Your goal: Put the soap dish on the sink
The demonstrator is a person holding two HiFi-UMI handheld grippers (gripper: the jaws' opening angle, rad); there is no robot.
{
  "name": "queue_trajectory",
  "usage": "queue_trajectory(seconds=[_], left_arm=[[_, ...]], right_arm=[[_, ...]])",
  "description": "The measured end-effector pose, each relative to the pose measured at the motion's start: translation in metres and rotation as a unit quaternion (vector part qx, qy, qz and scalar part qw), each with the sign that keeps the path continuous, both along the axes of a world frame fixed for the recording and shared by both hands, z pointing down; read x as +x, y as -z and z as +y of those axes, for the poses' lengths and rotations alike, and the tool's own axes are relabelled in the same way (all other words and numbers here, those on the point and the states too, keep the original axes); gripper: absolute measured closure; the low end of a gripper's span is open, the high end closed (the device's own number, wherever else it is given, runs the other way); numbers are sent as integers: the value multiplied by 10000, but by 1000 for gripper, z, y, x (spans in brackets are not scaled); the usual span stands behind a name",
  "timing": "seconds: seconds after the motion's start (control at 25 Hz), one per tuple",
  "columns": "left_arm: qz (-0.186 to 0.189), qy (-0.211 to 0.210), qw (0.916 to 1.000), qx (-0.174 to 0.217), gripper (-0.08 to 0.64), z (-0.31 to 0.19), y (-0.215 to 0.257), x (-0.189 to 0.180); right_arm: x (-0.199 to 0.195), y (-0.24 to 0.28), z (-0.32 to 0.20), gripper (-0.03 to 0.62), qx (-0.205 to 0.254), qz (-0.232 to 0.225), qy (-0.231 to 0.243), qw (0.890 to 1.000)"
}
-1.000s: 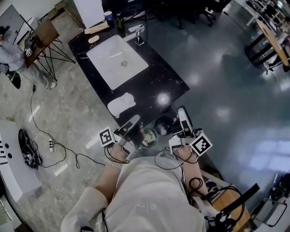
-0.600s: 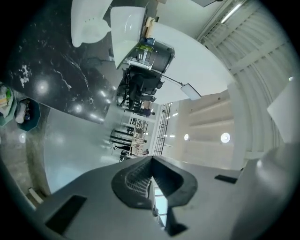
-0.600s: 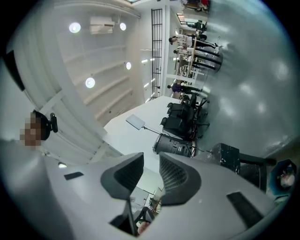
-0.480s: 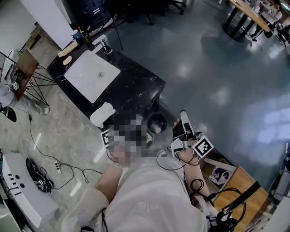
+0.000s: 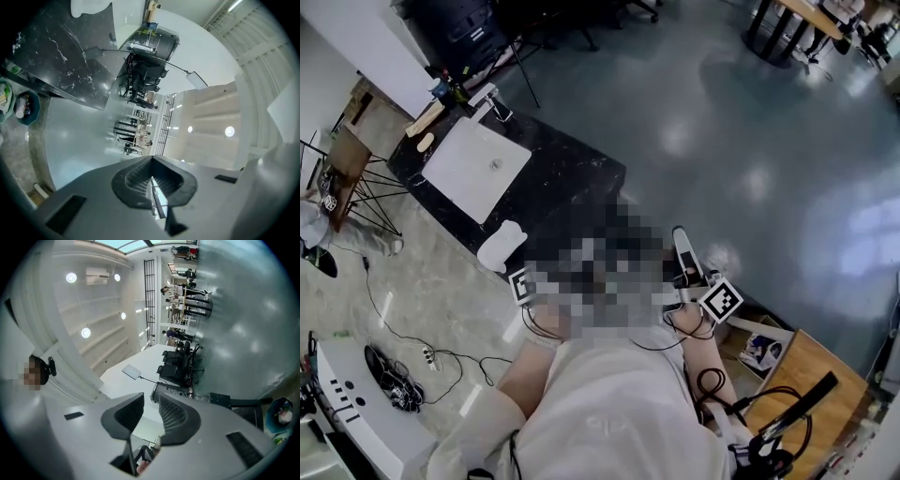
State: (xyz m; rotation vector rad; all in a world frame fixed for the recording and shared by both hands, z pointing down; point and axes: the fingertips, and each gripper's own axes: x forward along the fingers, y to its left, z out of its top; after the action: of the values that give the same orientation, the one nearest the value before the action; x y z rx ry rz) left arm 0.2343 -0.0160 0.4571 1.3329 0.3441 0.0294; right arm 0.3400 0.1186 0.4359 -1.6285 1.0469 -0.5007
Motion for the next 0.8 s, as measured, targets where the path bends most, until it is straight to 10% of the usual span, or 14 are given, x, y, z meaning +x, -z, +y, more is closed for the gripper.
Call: queue_trajectory(seconds=[0.8], left_arm=[[-47,119,9999,-16,554,-5,-5,-4]], right_arm=[[-4,-6,-12,499,89,-139,207,9996]])
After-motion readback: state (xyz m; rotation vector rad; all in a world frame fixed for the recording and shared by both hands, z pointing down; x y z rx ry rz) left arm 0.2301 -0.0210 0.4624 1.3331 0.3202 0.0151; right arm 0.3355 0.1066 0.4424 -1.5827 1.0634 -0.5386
